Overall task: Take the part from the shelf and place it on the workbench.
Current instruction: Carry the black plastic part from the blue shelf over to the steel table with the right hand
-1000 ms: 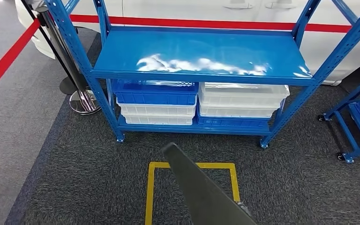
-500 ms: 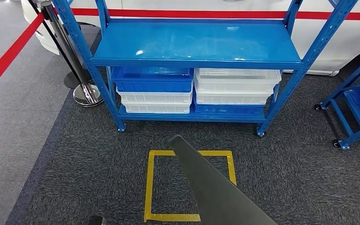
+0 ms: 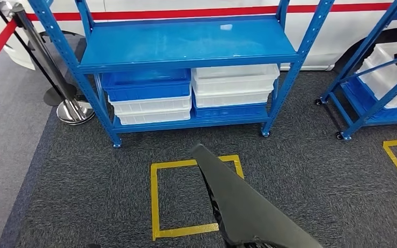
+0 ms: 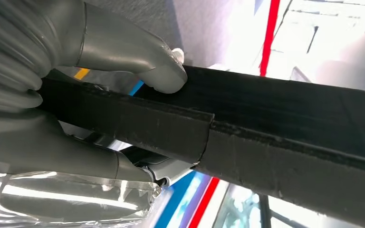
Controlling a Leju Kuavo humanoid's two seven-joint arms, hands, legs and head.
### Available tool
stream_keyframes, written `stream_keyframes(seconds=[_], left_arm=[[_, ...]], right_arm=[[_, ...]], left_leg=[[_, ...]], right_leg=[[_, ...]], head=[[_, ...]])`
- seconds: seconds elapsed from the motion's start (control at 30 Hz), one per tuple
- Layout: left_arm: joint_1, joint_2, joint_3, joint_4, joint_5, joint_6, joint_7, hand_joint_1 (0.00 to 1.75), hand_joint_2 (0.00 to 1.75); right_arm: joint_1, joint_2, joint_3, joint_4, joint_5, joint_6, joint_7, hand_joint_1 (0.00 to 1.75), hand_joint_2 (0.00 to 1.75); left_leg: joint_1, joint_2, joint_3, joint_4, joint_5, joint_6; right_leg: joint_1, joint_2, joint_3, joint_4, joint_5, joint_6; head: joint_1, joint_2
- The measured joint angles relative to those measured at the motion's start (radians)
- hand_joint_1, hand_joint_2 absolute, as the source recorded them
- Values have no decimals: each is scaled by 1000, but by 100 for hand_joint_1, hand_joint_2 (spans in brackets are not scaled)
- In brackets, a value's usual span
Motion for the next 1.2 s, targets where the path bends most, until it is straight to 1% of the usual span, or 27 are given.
stream_keyframes(seconds=[0.03,0.07,0.1,0.17,0.2,0.23,0.3,0.33,0.37,0.4,0.43,0.47,0.53,0.6,0.67,0.7,0.73,0.8,0.87,0.9,0.93,0.97,1.0,1.07,1.1,1.17,1.2], left_arm=[[0,1,0,0,-1,1,5,0,0],[-1,3,1,0,-2,5,8,0,0],[-1,0,1,0,-5,14,8,0,0],[0,-16,1,1,-15,48,1,0,0],[1,-30,1,1,-19,68,-4,0,0],[3,-42,0,2,-20,87,-9,0,0],[9,-59,0,4,-16,106,-18,0,0],[14,-64,0,7,-12,107,-21,0,0],[19,-69,0,9,-7,103,-23,0,0],[22,-71,1,11,-2,98,-25,0,0],[25,-72,3,12,4,90,-27,0,0],[25,-69,6,12,9,81,-27,0,0],[27,-53,14,12,20,54,-28,0,0],[30,-35,25,12,34,26,-24,0,0],[31,-24,38,12,53,9,-17,0,0],[32,-18,45,12,60,1,-15,0,0],[34,-13,52,12,65,-7,-12,0,0],[41,-2,63,11,70,-20,-7,0,0],[49,6,68,11,70,-26,3,0,0],[50,8,70,11,69,-28,8,0,0],[51,10,71,11,68,-30,12,0,0],[51,11,72,11,67,-31,15,0,0],[50,11,73,11,66,-32,17,0,0],[49,11,76,11,65,-34,20,0,0],[48,11,78,11,65,-34,22,0,0],[46,12,81,11,65,-34,23,0,0],[44,13,82,11,64,-35,23,0,0]], right_arm=[[2,0,-4,1,4,-2,3,175,175],[5,0,-10,2,10,-7,5,175,175],[11,0,-17,2,17,-15,7,175,175],[31,0,-33,2,32,-37,13,175,175],[39,0,-41,1,40,-46,16,175,175],[46,-1,-48,0,49,-53,18,175,175],[57,-2,-63,-2,66,-60,23,175,175],[63,-3,-72,-2,74,-61,25,175,175],[70,-3,-81,-2,81,-62,26,175,175],[77,-3,-88,-2,87,-62,26,175,175],[83,-3,-96,-2,95,-61,26,175,175],[88,-3,-105,-2,103,-59,25,175,175],[96,-3,-127,-2,121,-49,22,175,175],[106,-3,-154,-3,137,-32,18,175,175],[114,-2,-170,-4,146,-11,17,175,175],[115,1,-174,-4,150,-4,17,175,175],[113,3,-177,-2,152,0,18,175,175],[104,11,-185,2,155,-1,19,175,175],[98,19,-190,9,156,-6,19,175,175],[100,23,-192,12,157,-8,20,175,175],[102,27,-193,14,158,-10,20,175,175],[103,30,-194,16,158,-12,20,175,175],[103,32,-195,17,159,-13,19,175,175],[103,35,-198,17,160,-16,19,175,175],[103,35,-199,17,160,-17,19,175,175],[106,36,-201,17,162,-18,19,175,175],[109,36,-201,16,162,-18,19,175,175]], left_leg=[[-2,8,-1,4,-2,-5],[-5,15,0,7,-4,-10],[-7,22,0,8,-5,-16],[-8,32,3,14,-9,-27],[-8,21,-2,31,-20,-33],[-7,1,-15,64,-41,-39],[-3,-51,-64,180,-107,-44],[-2,-65,-94,245,-136,-45],[-1,-72,-116,291,-150,-44],[-1,-75,-125,306,-143,-44],[0,-77,-121,289,-119,-43],[0,-84,-102,238,-79,-40],[2,-126,-57,118,-17,-33],[2,-155,-36,54,-6,-26],[2,-138,-33,39,-5,-17],[4,-125,-31,33,-1,-10],[6,-111,-30,28,4,-3],[6,-83,-30,22,9,5],[2,-52,-33,23,8,6],[1,-38,-33,24,7,6],[1,-24,-33,24,6,4],[1,-11,-32,25,4,2],[1,2,-29,25,2,-2],[-3,22,-22,25,-4,-12],[-5,32,-18,25,-7,-17],[-6,53,-10,23,-10,-29],[-4,48,-8,26,-15,-35]], right_leg=[[3,-16,32,-53,11,-7],[7,-27,46,-82,12,-14],[12,-28,46,-90,7,-22],[10,-9,41,-92,11,-34],[7,1,40,-94,14,-40],[5,11,40,-97,17,-47],[4,32,36,-98,21,-55],[6,45,34,-98,22,-57],[7,60,32,-96,23,-59],[8,75,31,-93,23,-59],[9,91,29,-90,23,-59],[9,107,28,-86,22,-59],[10,136,21,-77,22,-54],[9,160,8,-71,27,-43],[7,177,-4,-71,35,-29],[8,162,-8,-67,32,-23],[10,136,-18,-50,20,-19],[9,71,-60,41,-35,-13],[3,48,-112,154,-85,-7],[1,44,-122,180,-89,-5],[0,40,-113,170,-75,-4],[0,33,-86,123,-48,-4],[1,13,-47,55,-21,-6],[8,-30,13,-50,10,-19],[13,-41,23,-72,11,-26],[17,-24,20,-76,12,-40],[16,-10,19,-80,15,-46]], head=[[0,0],[0,0],[0,0],[0,0],[0,0],[0,0],[0,0],[0,0],[0,0],[0,0],[0,0],[0,0],[0,0],[0,0],[0,0],[0,0],[0,0],[0,0],[0,0],[0,0],[0,0],[0,0],[0,0],[0,0],[0,0],[0,0],[0,0]])
